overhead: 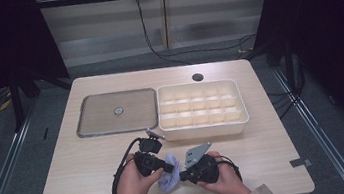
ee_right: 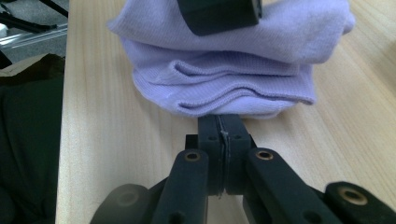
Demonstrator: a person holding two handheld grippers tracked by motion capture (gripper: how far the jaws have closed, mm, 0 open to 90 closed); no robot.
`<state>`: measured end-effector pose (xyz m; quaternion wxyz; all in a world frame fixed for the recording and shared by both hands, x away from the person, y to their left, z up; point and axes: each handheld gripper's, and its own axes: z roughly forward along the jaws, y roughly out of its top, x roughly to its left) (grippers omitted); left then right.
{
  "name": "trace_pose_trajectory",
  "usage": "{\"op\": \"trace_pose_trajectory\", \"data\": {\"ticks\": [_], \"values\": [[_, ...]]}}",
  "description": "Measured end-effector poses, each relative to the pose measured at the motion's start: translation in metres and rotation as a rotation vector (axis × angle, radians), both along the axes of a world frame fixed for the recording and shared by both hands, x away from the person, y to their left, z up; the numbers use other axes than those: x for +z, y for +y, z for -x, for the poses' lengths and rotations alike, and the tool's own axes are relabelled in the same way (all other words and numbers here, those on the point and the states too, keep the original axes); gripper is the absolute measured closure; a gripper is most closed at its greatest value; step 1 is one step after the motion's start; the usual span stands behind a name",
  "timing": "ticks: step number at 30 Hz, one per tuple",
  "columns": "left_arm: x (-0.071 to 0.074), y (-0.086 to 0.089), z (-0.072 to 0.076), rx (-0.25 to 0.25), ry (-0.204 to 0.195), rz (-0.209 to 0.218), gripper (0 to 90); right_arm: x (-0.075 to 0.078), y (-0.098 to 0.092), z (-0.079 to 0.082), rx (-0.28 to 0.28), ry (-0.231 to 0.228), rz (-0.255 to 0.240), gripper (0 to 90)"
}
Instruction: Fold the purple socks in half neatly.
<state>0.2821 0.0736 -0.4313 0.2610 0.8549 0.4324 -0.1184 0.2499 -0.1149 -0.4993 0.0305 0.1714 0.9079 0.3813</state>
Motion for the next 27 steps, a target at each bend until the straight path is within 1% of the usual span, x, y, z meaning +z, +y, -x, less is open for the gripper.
{"op": "trace_pose_trajectory", "data": {"ticks": [2, 3, 6, 7, 9, 11, 13, 14, 15, 16, 21, 23, 24, 25, 27], "values": [[0.000, -0.001, 0.000, -0.004, -0.002, -0.005, 86.4, 0.000, 0.000, 0.000, -0.003, 0.002, 0.001, 88.8], [0.000, -0.001, 0.000, -0.016, 0.000, -0.005, 86.4, 0.000, 0.000, 0.000, -0.002, 0.007, 0.000, 88.9], [0.000, -0.003, 0.000, -0.019, -0.003, -0.003, 86.4, 0.000, 0.001, 0.001, -0.005, 0.008, 0.001, 88.9], [0.000, -0.004, 0.001, -0.007, -0.006, 0.002, 86.4, 0.000, 0.001, 0.001, -0.008, 0.007, 0.005, 88.8], [-0.001, -0.005, 0.002, -0.009, -0.008, 0.001, 86.3, 0.000, 0.001, 0.001, -0.005, 0.005, 0.003, 88.9], [-0.001, -0.006, 0.002, -0.025, -0.005, -0.004, 86.1, 0.001, 0.001, 0.001, -0.007, 0.008, 0.004, 88.9], [-0.002, -0.008, 0.003, -0.021, -0.011, 0.000, 86.0, 0.001, 0.001, 0.001, -0.009, 0.010, 0.005, 88.9], [-0.002, -0.008, 0.003, -0.030, -0.009, -0.001, 85.8, 0.001, 0.001, 0.001, -0.009, 0.010, 0.005, 88.9], [-0.003, -0.009, 0.003, -0.020, -0.008, 0.000, 85.6, 0.001, 0.001, 0.001, -0.008, 0.010, 0.005, 88.9], [-0.003, -0.009, 0.003, -0.033, -0.003, -0.005, 85.2, 0.000, 0.001, 0.000, -0.004, 0.003, 0.004, 88.9], [-0.006, -0.012, 0.005, -0.022, -0.008, 0.001, 85.0, 0.000, 0.001, 0.000, -0.006, 0.007, 0.004, 88.9], [-0.007, -0.013, 0.005, -0.031, -0.004, 0.001, 85.0, 0.001, 0.001, 0.000, -0.007, 0.009, 0.004, 88.9], [-0.007, -0.014, 0.005, -0.034, -0.010, -0.001, 85.0, 0.001, 0.001, 0.000, -0.007, 0.010, 0.005, 88.9], [-0.007, -0.015, 0.005, -0.039, -0.004, -0.001, 85.0, 0.001, 0.001, 0.000, -0.008, 0.011, 0.005, 88.9], [-0.009, -0.016, 0.006, -0.036, -0.009, -0.001, 84.7, 0.001, 0.001, 0.000, -0.007, 0.011, 0.003, 88.9]]}}
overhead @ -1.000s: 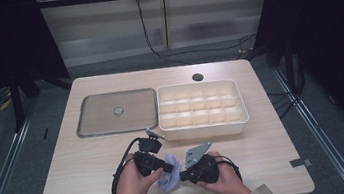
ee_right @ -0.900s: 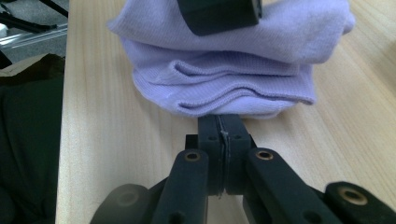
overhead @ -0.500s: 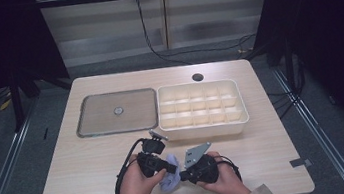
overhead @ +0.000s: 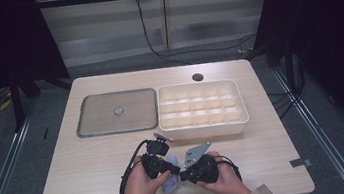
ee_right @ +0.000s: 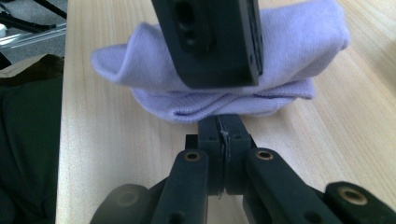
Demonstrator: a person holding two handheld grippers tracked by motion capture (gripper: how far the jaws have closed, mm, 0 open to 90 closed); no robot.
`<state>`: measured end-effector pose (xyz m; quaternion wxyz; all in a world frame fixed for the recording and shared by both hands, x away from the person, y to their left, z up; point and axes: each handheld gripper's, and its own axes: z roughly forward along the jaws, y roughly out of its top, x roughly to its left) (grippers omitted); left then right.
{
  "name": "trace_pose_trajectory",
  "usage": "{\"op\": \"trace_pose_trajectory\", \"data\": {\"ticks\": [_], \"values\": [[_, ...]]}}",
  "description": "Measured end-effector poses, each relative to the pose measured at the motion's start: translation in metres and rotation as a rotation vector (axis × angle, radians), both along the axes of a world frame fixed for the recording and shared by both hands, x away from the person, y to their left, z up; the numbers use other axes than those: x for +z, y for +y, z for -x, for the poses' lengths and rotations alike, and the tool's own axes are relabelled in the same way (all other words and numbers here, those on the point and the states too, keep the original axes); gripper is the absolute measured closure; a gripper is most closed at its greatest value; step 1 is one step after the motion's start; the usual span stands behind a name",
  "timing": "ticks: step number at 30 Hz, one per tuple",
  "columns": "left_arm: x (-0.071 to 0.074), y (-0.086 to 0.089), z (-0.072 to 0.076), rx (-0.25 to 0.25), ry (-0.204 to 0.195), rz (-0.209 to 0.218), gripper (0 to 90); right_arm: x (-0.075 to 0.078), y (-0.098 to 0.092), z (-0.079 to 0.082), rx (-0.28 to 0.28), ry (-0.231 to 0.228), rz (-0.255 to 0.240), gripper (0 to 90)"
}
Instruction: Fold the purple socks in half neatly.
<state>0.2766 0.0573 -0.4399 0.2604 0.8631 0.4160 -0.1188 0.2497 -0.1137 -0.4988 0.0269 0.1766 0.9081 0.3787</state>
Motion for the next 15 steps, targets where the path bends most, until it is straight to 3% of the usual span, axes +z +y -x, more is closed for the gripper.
{"op": "trace_pose_trajectory", "data": {"ticks": [4, 15], "values": [[-0.005, 0.000, -0.001, 0.004, 0.020, -0.003, 84.3, 0.000, 0.000, 0.000, 0.001, 0.001, -0.002, 88.8], [-0.011, 0.001, 0.000, 0.011, 0.012, -0.008, 83.5, 0.002, -0.004, 0.000, -0.013, 0.013, 0.019, 87.8]]}}
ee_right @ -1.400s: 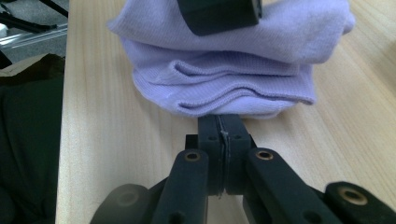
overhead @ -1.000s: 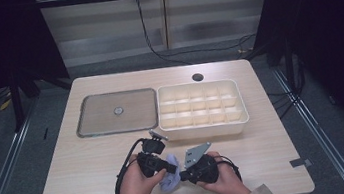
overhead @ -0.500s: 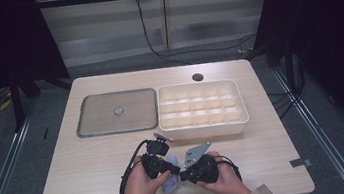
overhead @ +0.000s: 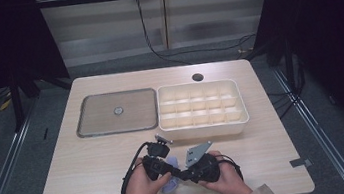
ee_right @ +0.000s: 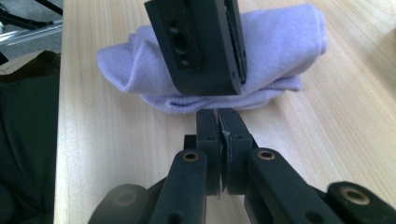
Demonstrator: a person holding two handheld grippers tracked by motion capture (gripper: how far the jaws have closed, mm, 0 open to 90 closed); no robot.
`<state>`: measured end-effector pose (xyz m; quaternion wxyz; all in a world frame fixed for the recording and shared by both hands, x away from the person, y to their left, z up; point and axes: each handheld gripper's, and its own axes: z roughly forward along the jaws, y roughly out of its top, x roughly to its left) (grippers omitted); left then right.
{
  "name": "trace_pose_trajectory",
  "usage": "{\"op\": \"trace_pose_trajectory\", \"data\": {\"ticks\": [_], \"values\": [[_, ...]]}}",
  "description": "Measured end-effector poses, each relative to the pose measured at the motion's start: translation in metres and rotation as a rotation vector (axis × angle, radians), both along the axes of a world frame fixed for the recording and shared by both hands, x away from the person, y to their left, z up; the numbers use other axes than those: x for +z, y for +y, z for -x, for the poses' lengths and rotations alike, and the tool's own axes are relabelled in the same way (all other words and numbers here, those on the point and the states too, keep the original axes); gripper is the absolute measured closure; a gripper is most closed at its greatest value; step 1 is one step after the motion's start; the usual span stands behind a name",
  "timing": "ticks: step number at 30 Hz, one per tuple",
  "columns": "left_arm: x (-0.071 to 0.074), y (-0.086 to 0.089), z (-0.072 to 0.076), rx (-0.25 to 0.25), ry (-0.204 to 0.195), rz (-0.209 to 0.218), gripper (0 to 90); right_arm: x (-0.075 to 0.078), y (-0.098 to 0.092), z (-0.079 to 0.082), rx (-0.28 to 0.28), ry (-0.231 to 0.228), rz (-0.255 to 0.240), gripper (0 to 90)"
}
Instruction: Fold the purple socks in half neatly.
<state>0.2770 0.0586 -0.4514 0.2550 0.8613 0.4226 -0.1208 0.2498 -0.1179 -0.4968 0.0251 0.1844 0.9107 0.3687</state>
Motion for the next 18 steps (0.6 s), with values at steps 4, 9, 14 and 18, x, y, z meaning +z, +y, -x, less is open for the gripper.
{"op": "trace_pose_trajectory", "data": {"ticks": [4, 9, 14, 18], "values": [[-0.003, 0.002, 0.000, 0.000, -0.003, -0.001, 82.8, 0.001, -0.003, -0.002, -0.008, -0.011, 0.010, 87.7], [-0.006, 0.003, 0.001, 0.004, -0.021, 0.004, 81.9, 0.007, -0.013, -0.005, -0.048, -0.014, -0.020, 88.0], [-0.009, 0.002, 0.003, -0.006, -0.032, -0.002, 81.9, 0.009, -0.016, -0.005, -0.063, -0.016, -0.022, 88.0], [-0.013, 0.003, 0.003, -0.006, -0.039, 0.010, 83.2, 0.008, -0.017, -0.006, -0.068, -0.021, -0.021, 88.1]]}}
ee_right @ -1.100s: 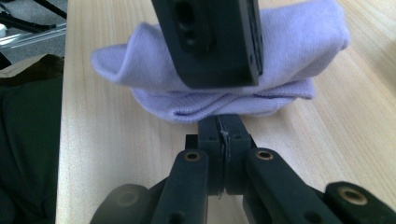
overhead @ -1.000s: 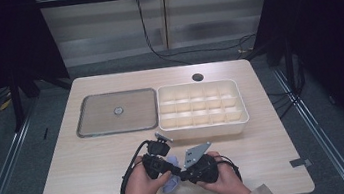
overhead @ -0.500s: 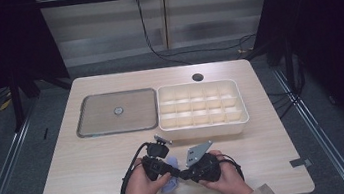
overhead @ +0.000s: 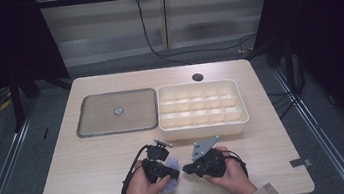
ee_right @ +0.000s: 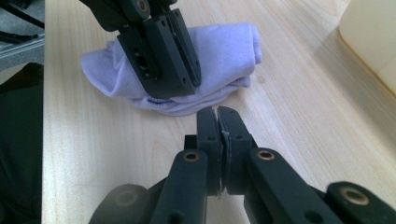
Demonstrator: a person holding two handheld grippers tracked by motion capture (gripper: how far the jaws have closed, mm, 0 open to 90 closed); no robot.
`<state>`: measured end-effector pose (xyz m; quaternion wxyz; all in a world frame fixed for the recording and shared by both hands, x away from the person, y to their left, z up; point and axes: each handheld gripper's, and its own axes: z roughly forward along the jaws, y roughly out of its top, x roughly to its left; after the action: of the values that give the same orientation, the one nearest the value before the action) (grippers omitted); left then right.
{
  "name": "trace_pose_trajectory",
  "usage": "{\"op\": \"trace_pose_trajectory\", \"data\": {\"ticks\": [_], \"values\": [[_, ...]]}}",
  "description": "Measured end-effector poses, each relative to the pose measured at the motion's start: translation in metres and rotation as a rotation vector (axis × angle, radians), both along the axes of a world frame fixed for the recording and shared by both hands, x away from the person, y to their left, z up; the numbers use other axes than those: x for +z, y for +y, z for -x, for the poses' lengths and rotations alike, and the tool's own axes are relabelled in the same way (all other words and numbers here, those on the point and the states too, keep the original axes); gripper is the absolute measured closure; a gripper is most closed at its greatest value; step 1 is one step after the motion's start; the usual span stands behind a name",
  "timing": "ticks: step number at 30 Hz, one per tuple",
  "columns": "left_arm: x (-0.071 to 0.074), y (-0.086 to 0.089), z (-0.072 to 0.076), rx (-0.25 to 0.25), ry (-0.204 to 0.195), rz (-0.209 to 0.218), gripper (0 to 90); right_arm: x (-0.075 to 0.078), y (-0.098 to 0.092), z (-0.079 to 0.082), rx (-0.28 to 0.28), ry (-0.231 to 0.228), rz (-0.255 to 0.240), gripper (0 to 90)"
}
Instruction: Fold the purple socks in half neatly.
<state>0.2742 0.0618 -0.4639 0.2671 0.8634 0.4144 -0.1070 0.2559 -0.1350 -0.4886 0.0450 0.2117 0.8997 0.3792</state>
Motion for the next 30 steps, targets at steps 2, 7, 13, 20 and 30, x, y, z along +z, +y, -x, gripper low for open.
{"op": "trace_pose_trajectory", "data": {"ticks": [2, 7, 13, 20, 30], "values": [[-0.001, 0.001, -0.001, -0.002, -0.003, -0.009, 83.7, -0.001, -0.001, 0.000, -0.007, 0.004, 0.008, 88.1], [-0.003, 0.001, 0.000, -0.009, -0.017, -0.014, 85.4, -0.001, -0.002, 0.000, -0.014, 0.010, 0.007, 88.1], [-0.005, 0.001, 0.002, -0.012, -0.035, -0.002, 87.0, -0.002, -0.002, 0.001, -0.019, 0.018, 0.013, 88.1], [-0.002, 0.001, 0.004, -0.018, -0.036, -0.005, 84.1, -0.002, -0.002, 0.001, -0.016, 0.012, 0.009, 87.8], [0.007, 0.006, 0.000, -0.027, 0.003, 0.014, 78.3, -0.003, -0.003, -0.001, -0.011, 0.016, 0.007, 87.8]]}}
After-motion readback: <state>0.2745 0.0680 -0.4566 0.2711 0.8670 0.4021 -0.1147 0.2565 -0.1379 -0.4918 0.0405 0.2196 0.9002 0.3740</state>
